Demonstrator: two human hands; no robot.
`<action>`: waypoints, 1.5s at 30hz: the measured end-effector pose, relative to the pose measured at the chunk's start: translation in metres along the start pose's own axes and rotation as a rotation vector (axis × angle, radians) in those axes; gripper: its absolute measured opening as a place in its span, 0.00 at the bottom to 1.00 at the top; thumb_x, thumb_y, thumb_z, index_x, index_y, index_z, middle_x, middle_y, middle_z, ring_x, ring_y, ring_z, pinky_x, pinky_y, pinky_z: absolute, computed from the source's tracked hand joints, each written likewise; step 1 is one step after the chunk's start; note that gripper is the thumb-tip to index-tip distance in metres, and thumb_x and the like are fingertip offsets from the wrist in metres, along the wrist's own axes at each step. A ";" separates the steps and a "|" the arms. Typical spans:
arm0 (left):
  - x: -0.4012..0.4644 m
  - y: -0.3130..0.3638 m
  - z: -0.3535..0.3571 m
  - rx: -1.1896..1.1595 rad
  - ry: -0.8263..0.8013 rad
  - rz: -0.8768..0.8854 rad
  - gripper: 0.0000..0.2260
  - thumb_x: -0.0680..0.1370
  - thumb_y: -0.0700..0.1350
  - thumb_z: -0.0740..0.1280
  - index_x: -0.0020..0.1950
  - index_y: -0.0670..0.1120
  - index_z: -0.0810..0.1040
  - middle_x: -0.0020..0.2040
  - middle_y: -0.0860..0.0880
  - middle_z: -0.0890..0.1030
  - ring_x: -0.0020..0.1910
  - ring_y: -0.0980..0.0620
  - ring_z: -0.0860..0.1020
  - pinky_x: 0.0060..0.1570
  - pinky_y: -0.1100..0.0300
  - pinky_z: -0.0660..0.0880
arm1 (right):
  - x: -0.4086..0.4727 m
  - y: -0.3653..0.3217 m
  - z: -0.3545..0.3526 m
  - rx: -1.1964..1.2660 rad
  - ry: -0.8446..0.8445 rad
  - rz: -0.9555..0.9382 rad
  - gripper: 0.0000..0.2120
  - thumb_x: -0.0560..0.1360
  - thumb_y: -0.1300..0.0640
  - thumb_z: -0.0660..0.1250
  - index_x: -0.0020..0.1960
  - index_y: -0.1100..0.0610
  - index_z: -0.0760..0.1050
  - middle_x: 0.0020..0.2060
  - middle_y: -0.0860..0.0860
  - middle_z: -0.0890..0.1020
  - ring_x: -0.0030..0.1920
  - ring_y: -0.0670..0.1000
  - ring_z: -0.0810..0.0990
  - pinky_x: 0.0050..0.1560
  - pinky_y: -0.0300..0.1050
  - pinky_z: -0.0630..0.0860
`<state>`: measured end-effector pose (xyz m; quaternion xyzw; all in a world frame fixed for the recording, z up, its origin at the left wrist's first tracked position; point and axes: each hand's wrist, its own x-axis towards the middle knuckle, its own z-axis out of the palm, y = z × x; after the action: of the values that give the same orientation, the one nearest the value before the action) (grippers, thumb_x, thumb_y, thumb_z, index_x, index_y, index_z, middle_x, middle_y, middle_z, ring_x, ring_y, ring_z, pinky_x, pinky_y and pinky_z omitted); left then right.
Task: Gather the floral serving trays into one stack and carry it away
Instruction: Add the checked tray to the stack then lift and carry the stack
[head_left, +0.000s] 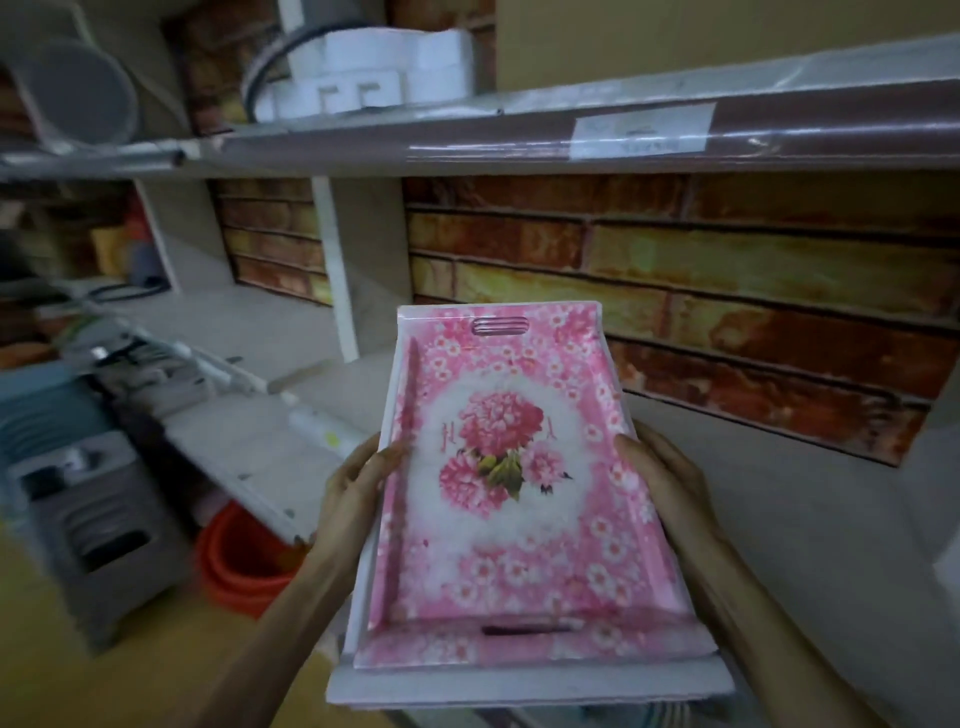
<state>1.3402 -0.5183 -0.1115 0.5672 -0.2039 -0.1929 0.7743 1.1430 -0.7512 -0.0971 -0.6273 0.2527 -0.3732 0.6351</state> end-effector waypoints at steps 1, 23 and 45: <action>-0.006 0.006 -0.015 0.001 0.033 0.014 0.14 0.74 0.48 0.71 0.58 0.46 0.81 0.53 0.40 0.84 0.52 0.37 0.83 0.56 0.42 0.77 | 0.001 0.001 0.016 0.007 -0.039 -0.005 0.12 0.75 0.53 0.71 0.58 0.48 0.82 0.47 0.47 0.87 0.48 0.50 0.86 0.53 0.51 0.81; -0.009 0.127 -0.416 0.157 0.496 0.258 0.26 0.66 0.58 0.75 0.57 0.44 0.81 0.50 0.43 0.85 0.47 0.42 0.83 0.47 0.49 0.80 | -0.018 0.039 0.473 0.138 -0.552 -0.033 0.13 0.76 0.52 0.69 0.60 0.44 0.79 0.47 0.40 0.86 0.47 0.41 0.85 0.46 0.41 0.80; 0.249 0.145 -0.638 0.214 0.633 0.240 0.32 0.64 0.67 0.73 0.63 0.51 0.79 0.61 0.45 0.81 0.61 0.40 0.78 0.63 0.38 0.72 | 0.160 0.095 0.778 0.130 -0.646 -0.051 0.12 0.76 0.53 0.69 0.58 0.43 0.79 0.44 0.38 0.86 0.45 0.39 0.85 0.42 0.33 0.80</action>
<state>1.9008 -0.0989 -0.1228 0.6486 -0.0382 0.1070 0.7526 1.8670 -0.4103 -0.1008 -0.6776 -0.0021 -0.1861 0.7115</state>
